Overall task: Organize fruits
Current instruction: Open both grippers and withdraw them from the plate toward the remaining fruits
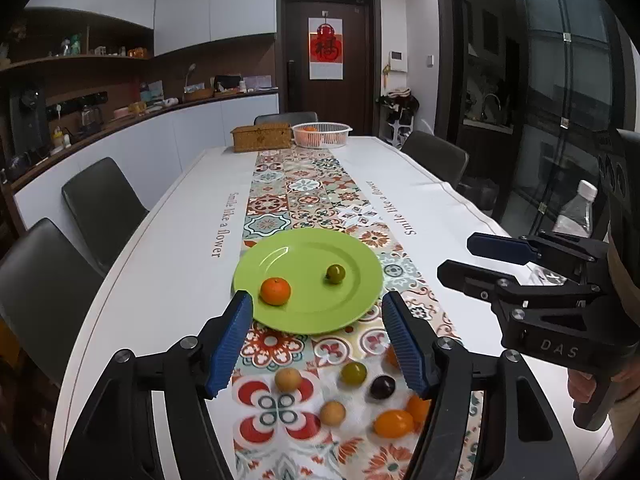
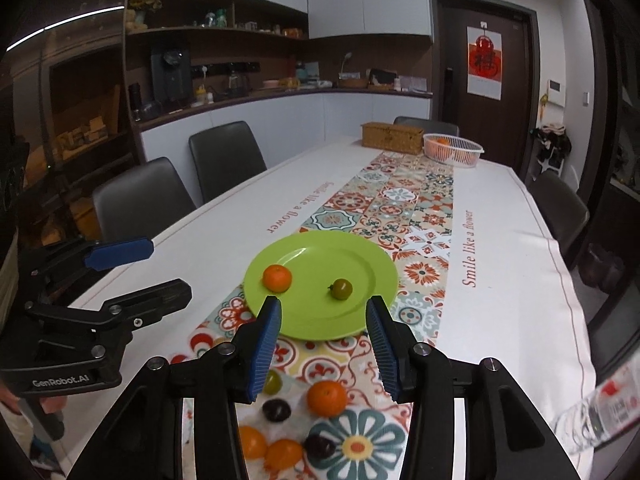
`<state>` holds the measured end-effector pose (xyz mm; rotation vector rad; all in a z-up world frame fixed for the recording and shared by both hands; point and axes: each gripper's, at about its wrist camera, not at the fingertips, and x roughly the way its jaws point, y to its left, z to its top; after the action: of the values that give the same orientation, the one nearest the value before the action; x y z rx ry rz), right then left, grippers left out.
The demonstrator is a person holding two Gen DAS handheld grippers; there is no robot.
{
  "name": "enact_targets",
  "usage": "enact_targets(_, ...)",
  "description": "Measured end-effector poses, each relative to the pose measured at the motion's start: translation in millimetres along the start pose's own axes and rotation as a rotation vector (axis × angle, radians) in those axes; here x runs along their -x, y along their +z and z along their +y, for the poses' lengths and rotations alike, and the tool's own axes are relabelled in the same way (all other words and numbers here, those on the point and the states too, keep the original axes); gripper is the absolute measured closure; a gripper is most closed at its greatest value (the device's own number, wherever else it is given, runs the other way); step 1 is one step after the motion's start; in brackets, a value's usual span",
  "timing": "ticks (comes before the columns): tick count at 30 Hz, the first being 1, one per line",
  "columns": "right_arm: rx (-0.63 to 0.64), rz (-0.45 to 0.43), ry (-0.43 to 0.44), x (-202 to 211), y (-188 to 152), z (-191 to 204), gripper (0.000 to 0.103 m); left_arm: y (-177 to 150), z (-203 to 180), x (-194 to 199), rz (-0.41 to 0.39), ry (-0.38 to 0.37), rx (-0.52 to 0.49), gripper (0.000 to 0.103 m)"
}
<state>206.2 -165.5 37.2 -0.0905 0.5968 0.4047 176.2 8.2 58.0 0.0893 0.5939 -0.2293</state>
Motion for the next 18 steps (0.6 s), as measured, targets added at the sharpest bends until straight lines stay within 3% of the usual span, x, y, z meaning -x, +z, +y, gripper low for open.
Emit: enact_targets(18,0.06,-0.038,-0.01,60,-48,18,0.053,-44,-37,42,-0.038,-0.019,-0.066,0.033)
